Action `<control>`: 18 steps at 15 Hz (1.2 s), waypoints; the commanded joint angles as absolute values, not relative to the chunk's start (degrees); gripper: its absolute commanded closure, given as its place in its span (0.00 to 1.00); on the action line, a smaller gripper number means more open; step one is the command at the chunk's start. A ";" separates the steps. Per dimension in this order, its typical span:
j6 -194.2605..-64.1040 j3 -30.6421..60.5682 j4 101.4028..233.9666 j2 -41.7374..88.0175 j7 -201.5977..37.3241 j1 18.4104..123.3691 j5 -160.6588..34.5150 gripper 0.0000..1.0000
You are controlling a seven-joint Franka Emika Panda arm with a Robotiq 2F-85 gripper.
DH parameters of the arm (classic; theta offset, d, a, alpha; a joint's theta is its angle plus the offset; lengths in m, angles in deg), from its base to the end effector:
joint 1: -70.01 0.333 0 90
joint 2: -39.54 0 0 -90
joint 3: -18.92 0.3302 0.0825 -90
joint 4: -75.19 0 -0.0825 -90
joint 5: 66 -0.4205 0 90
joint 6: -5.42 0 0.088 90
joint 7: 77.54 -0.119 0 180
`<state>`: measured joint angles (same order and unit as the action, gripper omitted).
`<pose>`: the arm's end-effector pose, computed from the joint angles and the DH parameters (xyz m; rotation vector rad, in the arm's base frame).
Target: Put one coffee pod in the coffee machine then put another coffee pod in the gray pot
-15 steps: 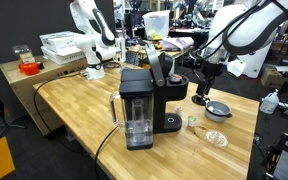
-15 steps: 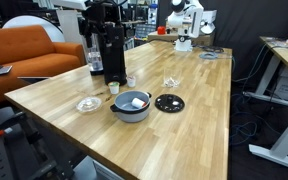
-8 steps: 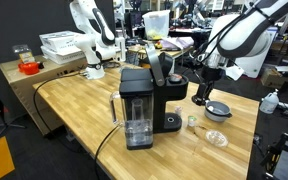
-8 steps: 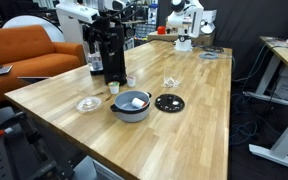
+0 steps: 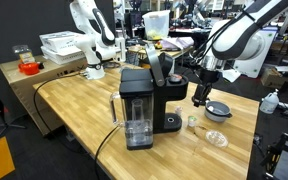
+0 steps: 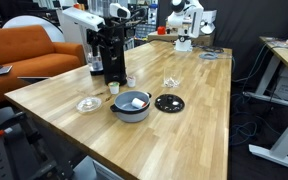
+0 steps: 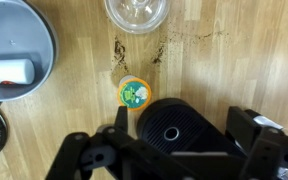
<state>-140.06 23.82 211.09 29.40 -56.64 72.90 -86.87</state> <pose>0.5245 0.0709 0.2211 -2.9084 -0.2876 -0.0205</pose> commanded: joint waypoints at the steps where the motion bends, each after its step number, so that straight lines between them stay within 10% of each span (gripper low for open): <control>1: -139.98 24.83 211.01 29.43 -56.97 71.88 -86.49 0.00; 18: -135.06 25.70 202.57 16.55 -61.66 72.08 -76.80 0.00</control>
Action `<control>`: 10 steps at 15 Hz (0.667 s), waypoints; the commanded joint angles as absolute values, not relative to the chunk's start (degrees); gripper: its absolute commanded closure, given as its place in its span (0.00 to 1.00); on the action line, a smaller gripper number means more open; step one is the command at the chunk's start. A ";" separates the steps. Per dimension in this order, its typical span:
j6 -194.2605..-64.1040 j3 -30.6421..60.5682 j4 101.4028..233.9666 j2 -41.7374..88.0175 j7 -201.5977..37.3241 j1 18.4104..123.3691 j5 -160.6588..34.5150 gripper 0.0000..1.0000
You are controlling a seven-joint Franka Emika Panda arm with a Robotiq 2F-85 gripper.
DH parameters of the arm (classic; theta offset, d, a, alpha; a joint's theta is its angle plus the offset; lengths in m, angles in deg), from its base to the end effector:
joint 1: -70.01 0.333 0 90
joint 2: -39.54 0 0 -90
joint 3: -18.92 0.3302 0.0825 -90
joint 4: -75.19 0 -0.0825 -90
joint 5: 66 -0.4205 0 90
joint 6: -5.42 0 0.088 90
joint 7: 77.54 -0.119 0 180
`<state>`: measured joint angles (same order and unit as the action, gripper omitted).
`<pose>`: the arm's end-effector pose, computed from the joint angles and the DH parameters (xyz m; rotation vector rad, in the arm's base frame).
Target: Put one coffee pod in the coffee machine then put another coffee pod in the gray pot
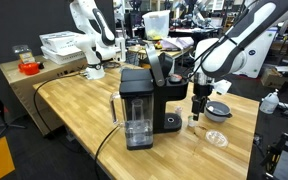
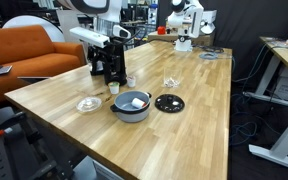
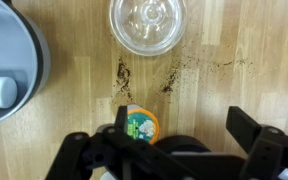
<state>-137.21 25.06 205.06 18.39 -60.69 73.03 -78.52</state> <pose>0.5346 0.0898 0.1540 -2.9406 -0.3932 0.2022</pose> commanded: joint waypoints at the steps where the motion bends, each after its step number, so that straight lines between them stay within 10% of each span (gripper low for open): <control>1: -134.89 25.67 202.02 15.90 -61.76 72.08 -76.38 0.00; 10: -135.02 24.17 201.37 13.26 -66.89 73.13 -70.84 0.00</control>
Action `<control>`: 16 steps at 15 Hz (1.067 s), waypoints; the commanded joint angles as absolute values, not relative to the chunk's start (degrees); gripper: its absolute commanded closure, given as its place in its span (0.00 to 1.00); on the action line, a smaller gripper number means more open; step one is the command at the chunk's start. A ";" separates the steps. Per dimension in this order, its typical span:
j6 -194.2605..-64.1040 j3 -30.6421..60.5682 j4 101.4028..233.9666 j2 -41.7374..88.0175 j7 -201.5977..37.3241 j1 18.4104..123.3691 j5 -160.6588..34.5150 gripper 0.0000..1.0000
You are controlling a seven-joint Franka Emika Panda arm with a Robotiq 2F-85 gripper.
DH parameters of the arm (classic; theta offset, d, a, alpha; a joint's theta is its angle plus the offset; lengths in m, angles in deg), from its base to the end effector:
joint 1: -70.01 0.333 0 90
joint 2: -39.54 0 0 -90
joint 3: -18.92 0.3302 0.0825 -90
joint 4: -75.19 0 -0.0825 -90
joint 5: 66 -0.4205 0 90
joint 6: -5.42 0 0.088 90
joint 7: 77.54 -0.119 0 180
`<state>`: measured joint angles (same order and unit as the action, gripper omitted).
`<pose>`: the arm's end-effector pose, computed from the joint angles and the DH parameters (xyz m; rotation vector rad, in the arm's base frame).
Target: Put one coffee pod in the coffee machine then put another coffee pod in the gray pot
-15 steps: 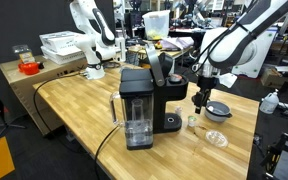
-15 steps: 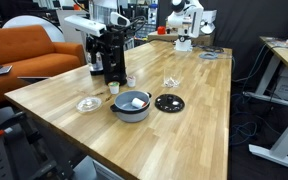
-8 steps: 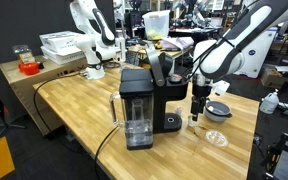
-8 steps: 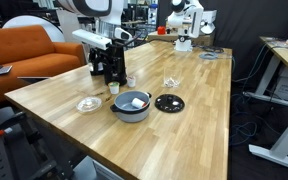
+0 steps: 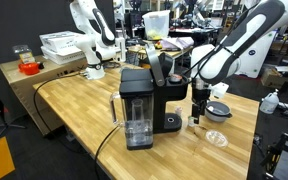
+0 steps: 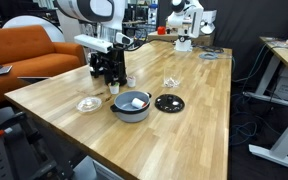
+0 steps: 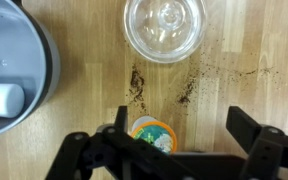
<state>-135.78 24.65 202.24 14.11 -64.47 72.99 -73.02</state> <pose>0.5403 0.0871 0.1284 -2.9819 -0.4074 0.2901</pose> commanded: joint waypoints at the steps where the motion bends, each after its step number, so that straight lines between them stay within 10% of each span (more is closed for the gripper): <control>1: -135.49 24.14 201.32 12.93 -67.47 73.16 -70.49 0.00; 16: -137.98 24.99 196.94 8.65 -67.65 72.40 -70.46 0.00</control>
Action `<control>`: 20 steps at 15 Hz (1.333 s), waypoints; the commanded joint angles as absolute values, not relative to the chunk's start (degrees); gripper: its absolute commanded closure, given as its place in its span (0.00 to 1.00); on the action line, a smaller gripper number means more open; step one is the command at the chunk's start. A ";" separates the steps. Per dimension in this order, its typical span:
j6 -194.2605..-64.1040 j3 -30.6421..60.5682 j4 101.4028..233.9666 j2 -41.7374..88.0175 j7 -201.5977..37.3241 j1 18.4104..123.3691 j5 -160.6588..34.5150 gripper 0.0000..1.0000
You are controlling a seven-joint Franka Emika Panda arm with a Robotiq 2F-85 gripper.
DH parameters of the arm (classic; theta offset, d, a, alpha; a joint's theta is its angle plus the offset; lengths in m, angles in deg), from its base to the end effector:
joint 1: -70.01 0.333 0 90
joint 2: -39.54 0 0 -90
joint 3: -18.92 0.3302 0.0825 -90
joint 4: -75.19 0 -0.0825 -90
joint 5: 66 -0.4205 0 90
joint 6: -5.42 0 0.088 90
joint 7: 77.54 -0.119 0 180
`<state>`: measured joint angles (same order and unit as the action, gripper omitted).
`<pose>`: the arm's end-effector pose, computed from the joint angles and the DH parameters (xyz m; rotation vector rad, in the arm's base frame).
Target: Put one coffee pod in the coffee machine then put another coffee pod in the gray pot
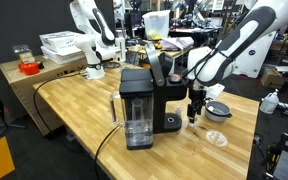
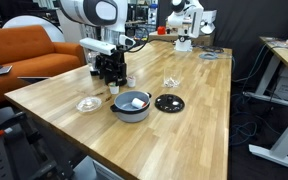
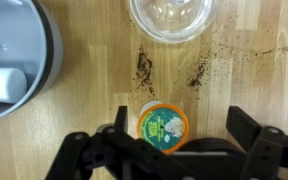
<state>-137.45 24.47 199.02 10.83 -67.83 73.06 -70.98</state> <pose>0.5585 0.0880 0.1172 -3.0141 -0.3602 0.2541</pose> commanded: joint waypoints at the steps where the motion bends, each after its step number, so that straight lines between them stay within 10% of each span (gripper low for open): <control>1: -137.96 25.02 196.44 8.04 -67.60 72.38 -70.42 0.00; 7: -137.62 24.96 194.84 6.22 -67.46 71.95 -70.29 0.03; 8: -137.55 25.03 194.74 6.21 -67.35 71.84 -70.38 0.22; 15: -137.31 24.98 194.59 6.79 -67.13 71.55 -70.35 0.67; 20: -137.79 24.90 196.26 8.98 -67.66 71.68 -70.33 0.74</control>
<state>-137.68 24.49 195.08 7.17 -67.69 72.35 -70.98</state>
